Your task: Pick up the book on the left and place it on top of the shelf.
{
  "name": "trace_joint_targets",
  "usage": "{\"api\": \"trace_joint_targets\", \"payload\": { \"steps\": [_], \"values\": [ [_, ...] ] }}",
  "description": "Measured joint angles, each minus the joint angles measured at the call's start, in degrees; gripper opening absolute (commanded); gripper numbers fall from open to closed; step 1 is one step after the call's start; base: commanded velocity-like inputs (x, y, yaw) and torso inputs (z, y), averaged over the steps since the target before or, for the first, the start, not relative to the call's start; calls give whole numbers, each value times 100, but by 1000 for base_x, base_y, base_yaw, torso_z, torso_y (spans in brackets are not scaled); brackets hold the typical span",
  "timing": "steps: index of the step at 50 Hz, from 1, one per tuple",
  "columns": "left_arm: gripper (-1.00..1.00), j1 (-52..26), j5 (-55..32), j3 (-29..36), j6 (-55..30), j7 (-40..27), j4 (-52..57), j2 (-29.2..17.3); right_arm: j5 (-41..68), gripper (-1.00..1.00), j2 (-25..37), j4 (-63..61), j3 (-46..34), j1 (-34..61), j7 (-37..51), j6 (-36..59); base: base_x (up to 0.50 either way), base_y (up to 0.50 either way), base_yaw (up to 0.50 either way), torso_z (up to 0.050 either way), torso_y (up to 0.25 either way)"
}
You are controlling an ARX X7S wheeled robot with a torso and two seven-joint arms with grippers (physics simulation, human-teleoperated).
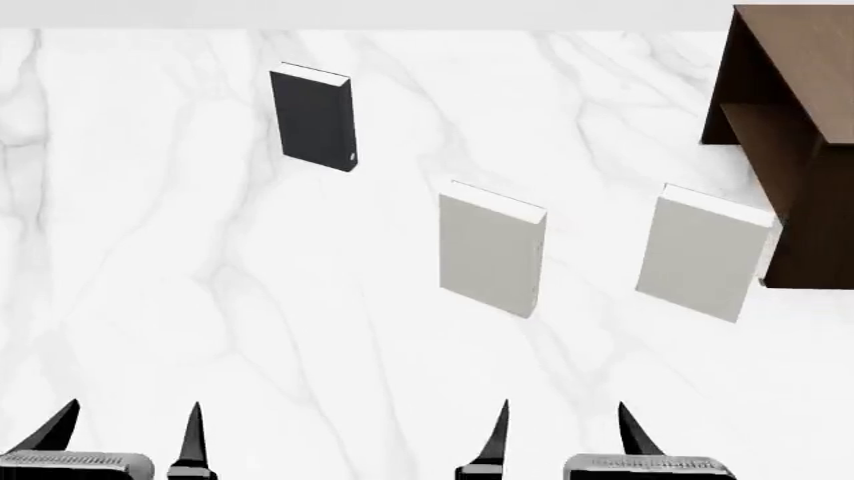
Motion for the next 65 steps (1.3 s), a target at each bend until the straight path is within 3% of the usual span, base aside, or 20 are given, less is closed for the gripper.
{"api": "trace_joint_targets", "payload": {
  "steps": [15,26,42,65],
  "values": [
    [100,-1365,-466,-93,-1964,-40,986,-315,259,100,153,-862,-27,1496,170,1838,0,0,0,0,0],
    [100,-2358,-696,-96,-2902,-16,1284,-459,408,100,180,-1159,26,2444,303,2726,0,0,0,0,0],
    [100,-2849,-825,-83,-3297,-22,1431,-563,552,100,203,-1368,66,3035,412,3239,37,0,0,0,0],
    [100,-3014,-923,-92,-3468,-74,1567,-663,739,100,301,-1593,24,3305,439,3562,493,0,0,0,0]
  ]
}}
